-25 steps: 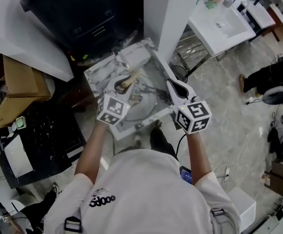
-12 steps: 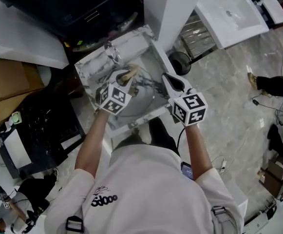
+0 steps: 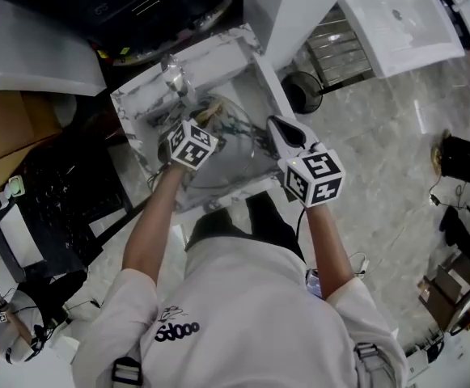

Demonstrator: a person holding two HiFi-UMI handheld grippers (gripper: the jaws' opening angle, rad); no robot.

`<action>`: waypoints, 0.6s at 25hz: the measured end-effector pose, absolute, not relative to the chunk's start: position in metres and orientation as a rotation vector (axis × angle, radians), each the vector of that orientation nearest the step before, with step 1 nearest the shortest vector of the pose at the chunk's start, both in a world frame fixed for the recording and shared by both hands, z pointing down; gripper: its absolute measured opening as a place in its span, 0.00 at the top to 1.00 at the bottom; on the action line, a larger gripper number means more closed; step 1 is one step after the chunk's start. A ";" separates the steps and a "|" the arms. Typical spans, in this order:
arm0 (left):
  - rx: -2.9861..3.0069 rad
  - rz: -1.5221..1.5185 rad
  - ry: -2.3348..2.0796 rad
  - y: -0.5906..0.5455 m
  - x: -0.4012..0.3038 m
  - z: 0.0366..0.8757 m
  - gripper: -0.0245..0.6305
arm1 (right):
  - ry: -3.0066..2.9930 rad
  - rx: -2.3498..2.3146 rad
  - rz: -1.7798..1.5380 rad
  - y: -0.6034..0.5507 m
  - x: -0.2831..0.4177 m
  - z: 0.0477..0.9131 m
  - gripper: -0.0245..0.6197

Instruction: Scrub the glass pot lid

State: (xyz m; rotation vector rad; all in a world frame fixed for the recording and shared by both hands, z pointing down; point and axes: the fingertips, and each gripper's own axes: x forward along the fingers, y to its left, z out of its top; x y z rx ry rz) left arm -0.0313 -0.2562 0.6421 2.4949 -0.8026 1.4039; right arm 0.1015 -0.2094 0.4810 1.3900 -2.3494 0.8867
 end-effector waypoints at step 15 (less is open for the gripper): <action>2.276 1.506 -1.009 -0.283 -0.050 0.703 0.85 | -2.315 1.324 0.936 -0.210 0.114 0.512 0.96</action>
